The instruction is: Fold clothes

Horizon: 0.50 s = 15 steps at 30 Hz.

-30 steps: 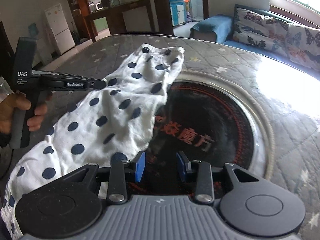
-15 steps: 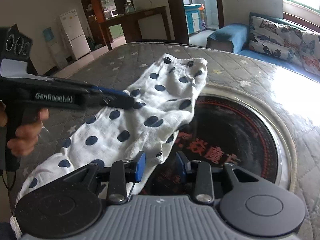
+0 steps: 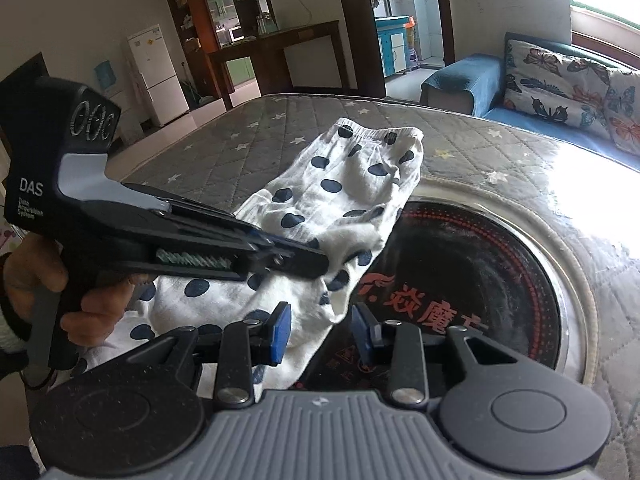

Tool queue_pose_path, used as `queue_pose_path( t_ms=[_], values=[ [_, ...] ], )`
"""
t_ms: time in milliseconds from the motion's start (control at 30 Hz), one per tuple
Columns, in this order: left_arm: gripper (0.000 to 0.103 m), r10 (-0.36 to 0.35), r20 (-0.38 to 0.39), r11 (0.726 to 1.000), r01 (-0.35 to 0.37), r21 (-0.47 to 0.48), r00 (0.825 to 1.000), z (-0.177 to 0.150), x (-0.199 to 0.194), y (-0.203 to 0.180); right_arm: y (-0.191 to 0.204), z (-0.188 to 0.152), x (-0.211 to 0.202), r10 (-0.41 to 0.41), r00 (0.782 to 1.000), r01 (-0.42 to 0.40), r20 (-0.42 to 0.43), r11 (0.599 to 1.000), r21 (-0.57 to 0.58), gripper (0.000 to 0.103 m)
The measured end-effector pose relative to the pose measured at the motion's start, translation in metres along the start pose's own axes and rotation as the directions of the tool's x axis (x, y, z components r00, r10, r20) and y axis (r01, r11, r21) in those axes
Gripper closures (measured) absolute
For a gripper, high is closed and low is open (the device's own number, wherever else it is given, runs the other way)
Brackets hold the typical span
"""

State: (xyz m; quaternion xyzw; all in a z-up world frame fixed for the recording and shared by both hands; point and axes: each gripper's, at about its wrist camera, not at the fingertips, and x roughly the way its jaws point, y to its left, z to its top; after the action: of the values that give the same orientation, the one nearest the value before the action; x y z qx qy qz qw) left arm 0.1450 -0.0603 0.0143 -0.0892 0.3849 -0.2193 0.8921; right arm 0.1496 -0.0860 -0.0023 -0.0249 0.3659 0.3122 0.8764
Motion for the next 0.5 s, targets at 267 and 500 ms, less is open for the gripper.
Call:
queue_pose_path(
  t_ms=[267, 500],
  values=[
    [0.098, -0.143, 0.095, 0.982, 0.153, -0.108, 0.985, -0.003, -0.007, 0.026, 0.001, 0.005, 0.010, 0.030, 1.000, -0.030, 0.001, 0.999, 0.012, 0.071],
    [0.098, -0.202, 0.135, 0.969, 0.218, -0.113, 0.970, -0.005, -0.007, 0.028, -0.001, 0.007, 0.018, 0.057, 0.998, -0.057, 0.003, 0.998, 0.037, 0.091]
  ],
)
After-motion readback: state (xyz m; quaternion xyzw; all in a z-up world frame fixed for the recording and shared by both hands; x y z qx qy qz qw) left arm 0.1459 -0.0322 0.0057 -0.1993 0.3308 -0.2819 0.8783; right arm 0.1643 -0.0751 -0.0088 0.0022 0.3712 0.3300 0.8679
